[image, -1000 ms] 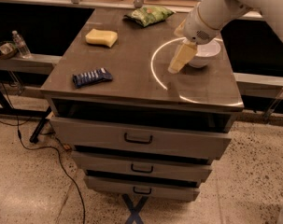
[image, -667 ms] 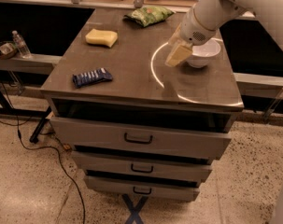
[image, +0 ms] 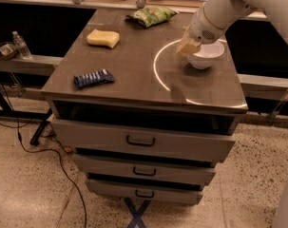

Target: Move white bowl near green jalapeno chip bag

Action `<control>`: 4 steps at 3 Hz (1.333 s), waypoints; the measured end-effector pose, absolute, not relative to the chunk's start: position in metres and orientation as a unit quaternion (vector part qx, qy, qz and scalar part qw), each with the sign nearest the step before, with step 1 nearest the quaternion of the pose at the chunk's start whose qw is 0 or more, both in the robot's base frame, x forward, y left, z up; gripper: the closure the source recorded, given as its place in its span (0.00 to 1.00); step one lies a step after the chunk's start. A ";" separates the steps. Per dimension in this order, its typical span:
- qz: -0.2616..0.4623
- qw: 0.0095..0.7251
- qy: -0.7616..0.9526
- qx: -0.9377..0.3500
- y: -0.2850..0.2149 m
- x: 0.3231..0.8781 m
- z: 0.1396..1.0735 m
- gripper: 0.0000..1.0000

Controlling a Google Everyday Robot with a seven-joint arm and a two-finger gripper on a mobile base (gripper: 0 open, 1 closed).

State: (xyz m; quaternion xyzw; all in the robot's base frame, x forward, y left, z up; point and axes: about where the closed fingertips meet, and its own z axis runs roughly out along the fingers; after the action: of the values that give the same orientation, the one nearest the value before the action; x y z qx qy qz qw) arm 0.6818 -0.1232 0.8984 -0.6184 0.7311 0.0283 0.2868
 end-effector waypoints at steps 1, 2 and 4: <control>0.033 0.288 0.727 -0.623 -0.118 0.681 0.900 0.43; 0.037 0.292 0.721 -0.627 -0.113 0.678 0.909 0.12; 0.016 0.293 0.733 -0.613 -0.134 0.691 0.913 0.00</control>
Offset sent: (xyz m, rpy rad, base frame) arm -0.0073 0.0166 0.0151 0.0241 0.0032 0.0527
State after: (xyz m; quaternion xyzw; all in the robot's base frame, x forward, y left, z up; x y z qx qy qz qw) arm 0.6905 -0.1345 0.9125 -0.6132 0.7333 0.0160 0.2933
